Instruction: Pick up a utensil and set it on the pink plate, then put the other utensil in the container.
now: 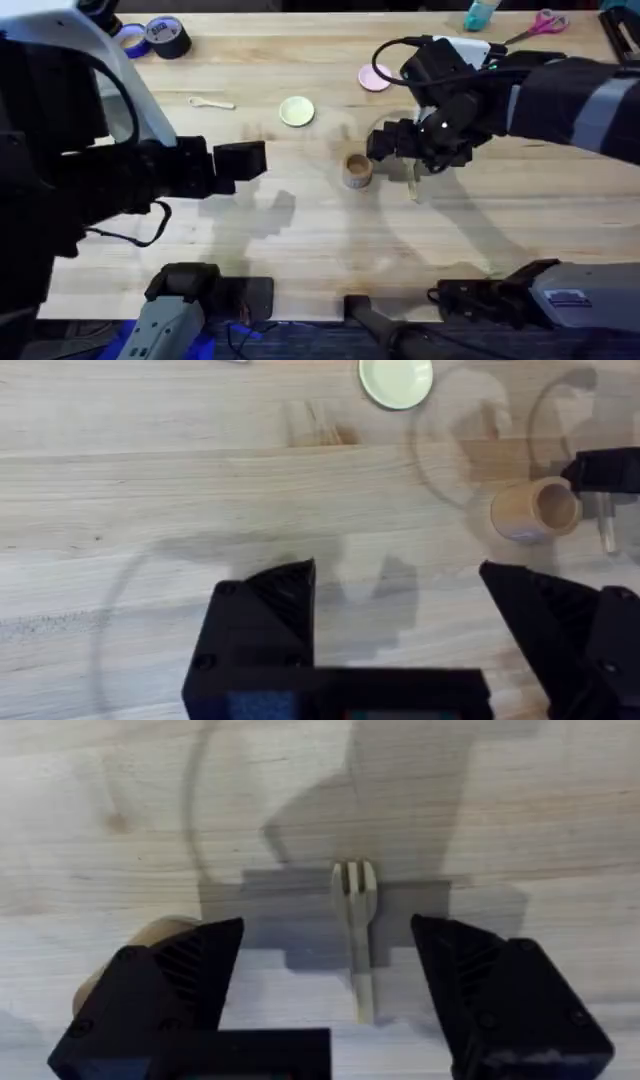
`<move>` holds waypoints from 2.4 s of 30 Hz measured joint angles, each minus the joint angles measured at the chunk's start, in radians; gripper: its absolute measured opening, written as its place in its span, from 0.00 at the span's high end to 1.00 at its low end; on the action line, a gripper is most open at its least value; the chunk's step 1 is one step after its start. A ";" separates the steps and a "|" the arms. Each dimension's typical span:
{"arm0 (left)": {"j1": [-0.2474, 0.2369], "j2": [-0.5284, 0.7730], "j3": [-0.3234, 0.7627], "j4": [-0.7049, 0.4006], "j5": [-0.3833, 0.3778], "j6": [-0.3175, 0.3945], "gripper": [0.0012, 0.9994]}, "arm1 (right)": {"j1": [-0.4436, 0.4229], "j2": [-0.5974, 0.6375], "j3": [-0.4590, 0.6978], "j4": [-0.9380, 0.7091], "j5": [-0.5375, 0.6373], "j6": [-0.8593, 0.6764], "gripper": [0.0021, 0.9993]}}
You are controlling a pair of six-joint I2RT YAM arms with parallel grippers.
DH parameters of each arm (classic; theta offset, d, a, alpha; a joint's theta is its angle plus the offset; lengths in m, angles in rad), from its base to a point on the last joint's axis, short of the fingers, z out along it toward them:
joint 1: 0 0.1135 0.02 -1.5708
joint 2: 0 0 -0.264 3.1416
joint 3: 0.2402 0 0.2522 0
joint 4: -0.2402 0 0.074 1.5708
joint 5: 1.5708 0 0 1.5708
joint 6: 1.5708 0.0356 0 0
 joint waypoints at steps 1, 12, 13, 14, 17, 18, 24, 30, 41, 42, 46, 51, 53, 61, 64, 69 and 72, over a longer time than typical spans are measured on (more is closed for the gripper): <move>0.000 0.000 0.000 0.000 0.000 0.000 0.01 | -0.001 0.000 0.000 0.000 -0.001 0.001 0.00; 0.000 0.000 0.000 0.000 0.000 0.000 0.01 | -0.014 -0.009 -0.009 -0.002 -0.018 0.014 0.00; 0.000 0.000 0.000 0.000 0.000 0.000 0.01 | -0.018 -0.017 -0.014 -0.006 -0.018 0.012 0.00; 0.000 0.000 0.000 0.000 0.000 0.000 0.01 | -0.022 -0.025 -0.019 -0.010 -0.018 0.008 0.00; 0.000 0.000 0.000 0.000 0.000 0.000 0.01 | -0.035 -0.062 -0.030 -0.016 -0.018 -0.009 0.00; 0.000 0.000 0.000 0.000 0.000 0.000 0.00 | -0.040 -0.076 -0.030 -0.016 -0.018 -0.012 0.00; 0.000 0.000 0.000 0.000 0.000 0.000 0.01 | -0.053 -0.124 -0.030 -0.036 -0.017 -0.035 0.00; 0.000 0.000 0.000 -0.004 0.000 0.000 0.01 | -0.056 -0.121 -0.040 -0.031 -0.017 -0.042 0.00; 0.000 0.000 0.000 -0.004 0.000 0.000 0.01 | -0.079 -0.103 -0.096 0.008 -0.017 -0.053 0.00; 0.000 0.000 0.000 -0.004 0.000 0.000 0.01 | -0.078 -0.094 -0.097 0.011 -0.017 -0.053 0.00; 0.000 0.000 0.000 -0.004 0.000 0.000 0.01 | -0.071 -0.065 -0.096 0.012 0.000 -0.054 0.03; 0.000 0.000 0.000 -0.004 0.000 0.000 0.01 | -0.067 -0.035 -0.077 0.001 0.013 -0.052 0.06; 0.000 0.000 0.000 -0.005 0.000 0.000 0.01 | -0.066 -0.028 -0.071 -0.001 0.014 -0.050 0.09; 0.000 0.000 0.000 -0.005 0.000 0.000 0.01 | -0.041 -0.023 -0.069 0.016 0.025 -0.049 0.28; 0.000 0.000 0.000 -0.005 0.000 0.000 0.01 | -0.035 -0.022 -0.068 0.025 0.028 -0.045 0.41; 0.000 0.000 0.000 -0.005 0.000 0.000 0.01 | -0.035 -0.022 -0.068 0.032 0.035 -0.030 0.60; 0.000 0.000 0.000 -0.005 0.000 0.000 0.01 | -0.034 -0.020 -0.068 0.035 0.040 -0.028 0.65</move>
